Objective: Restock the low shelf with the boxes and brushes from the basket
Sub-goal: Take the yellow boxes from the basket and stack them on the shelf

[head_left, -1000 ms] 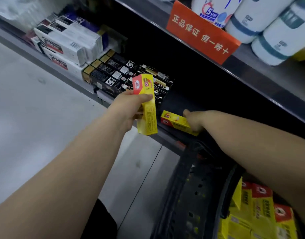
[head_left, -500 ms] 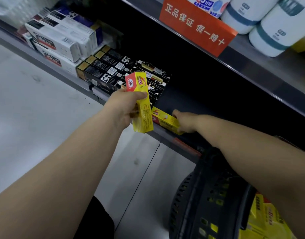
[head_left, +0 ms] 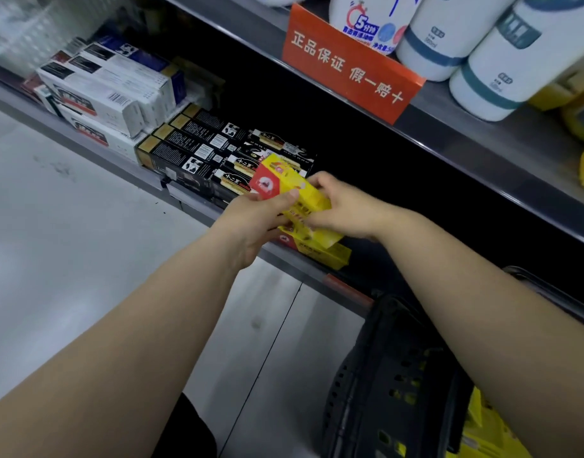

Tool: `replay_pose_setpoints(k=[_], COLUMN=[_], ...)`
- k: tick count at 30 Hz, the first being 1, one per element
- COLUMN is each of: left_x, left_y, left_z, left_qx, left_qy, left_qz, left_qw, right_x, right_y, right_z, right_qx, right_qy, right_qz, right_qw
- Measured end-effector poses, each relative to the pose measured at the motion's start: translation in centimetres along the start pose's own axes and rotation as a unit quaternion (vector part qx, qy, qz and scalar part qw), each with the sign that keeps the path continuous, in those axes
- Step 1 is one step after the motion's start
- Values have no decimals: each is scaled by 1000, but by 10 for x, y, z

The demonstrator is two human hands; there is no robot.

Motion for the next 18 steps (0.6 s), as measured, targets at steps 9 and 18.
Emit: replay_pose_setpoints(k=[9,18], left_x=[-1,-5], left_y=[8,13], left_z=[-13,2], left_qx=[147,206], left_qy=[57,10], left_qz=[19,41], left_qw=[987,978], right_x=[9,51], right_y=[118,123], right_z=[-26,30], right_qx=[-220,-249], right_qy=[-28,-131], right_qz=[283,225], right_qw=[933,933])
Point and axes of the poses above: each hand's wrist, its own x-axis towards the middle knuckle, its own z-axis out of the palm, y = z × x, the point moved 9 cm from there along x, towards the middle knuckle, and after that the axes turned 10 degrees about -y, right-handed, at the moved point
